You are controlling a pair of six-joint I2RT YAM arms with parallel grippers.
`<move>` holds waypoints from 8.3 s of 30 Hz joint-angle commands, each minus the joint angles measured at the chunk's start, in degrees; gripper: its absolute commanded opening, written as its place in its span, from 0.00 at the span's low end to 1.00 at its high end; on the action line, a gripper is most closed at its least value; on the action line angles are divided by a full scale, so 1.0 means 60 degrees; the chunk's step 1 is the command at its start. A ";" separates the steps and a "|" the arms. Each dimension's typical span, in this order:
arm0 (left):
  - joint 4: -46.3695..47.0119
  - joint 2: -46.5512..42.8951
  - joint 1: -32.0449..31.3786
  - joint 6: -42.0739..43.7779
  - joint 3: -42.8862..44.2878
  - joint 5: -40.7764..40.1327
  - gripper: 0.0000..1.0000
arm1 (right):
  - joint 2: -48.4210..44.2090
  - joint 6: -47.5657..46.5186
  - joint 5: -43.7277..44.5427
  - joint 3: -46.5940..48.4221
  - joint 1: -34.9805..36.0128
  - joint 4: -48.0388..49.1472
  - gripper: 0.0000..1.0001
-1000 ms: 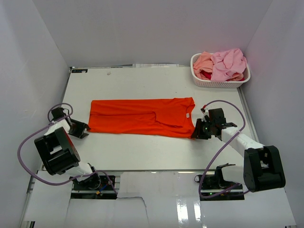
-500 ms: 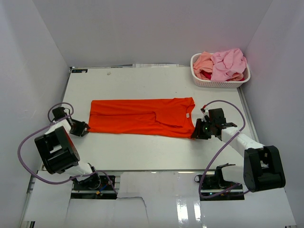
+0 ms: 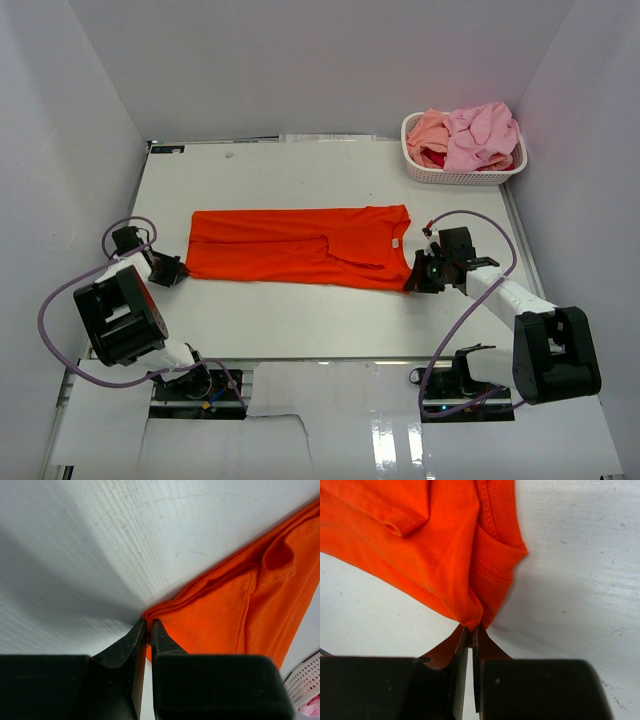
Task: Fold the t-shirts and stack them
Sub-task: Rotate the tshirt 90 degrees
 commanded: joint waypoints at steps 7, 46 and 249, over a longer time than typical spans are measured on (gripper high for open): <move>-0.0262 -0.0095 -0.0058 0.0098 -0.0018 -0.0258 0.00 | 0.0148 -0.0264 0.0532 0.0882 0.0264 -0.0846 0.08; -0.0599 0.0067 0.0235 0.0156 0.0569 -0.0551 0.00 | 0.0808 0.0205 0.3180 0.1278 0.0601 -0.1828 0.08; -0.4701 0.2207 -0.4951 0.3101 0.3558 -0.4258 0.98 | 1.0563 -0.2226 0.3463 1.3421 0.3165 -0.4377 0.90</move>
